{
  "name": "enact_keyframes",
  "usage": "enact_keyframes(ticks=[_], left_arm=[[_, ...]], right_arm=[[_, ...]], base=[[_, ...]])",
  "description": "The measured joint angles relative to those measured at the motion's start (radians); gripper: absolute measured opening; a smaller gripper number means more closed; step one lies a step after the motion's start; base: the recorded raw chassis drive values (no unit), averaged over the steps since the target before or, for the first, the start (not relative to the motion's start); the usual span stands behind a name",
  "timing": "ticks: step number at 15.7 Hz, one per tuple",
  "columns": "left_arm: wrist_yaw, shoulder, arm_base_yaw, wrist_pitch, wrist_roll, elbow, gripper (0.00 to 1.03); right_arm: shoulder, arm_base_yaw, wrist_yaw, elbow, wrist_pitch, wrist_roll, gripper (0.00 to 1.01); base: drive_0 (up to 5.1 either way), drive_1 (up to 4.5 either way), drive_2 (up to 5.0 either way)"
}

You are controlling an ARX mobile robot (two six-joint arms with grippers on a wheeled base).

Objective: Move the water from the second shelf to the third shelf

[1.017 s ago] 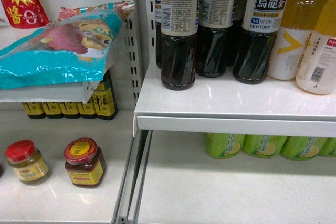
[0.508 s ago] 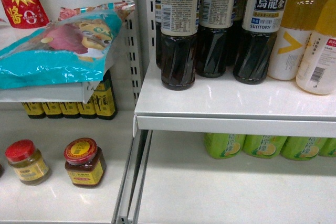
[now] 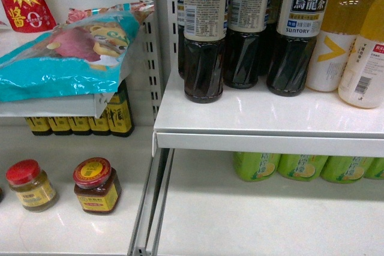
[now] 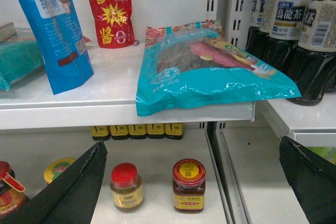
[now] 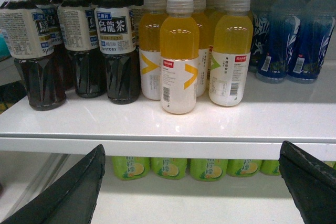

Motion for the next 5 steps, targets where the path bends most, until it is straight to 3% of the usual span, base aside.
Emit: enact_keyframes(ticks=[5], left_arm=[[0.000, 0.000, 0.000, 0.000, 0.000, 0.000, 0.98]], right_arm=[[0.000, 0.000, 0.000, 0.000, 0.000, 0.000, 0.98]], base=[[0.0, 0.00, 0.0]])
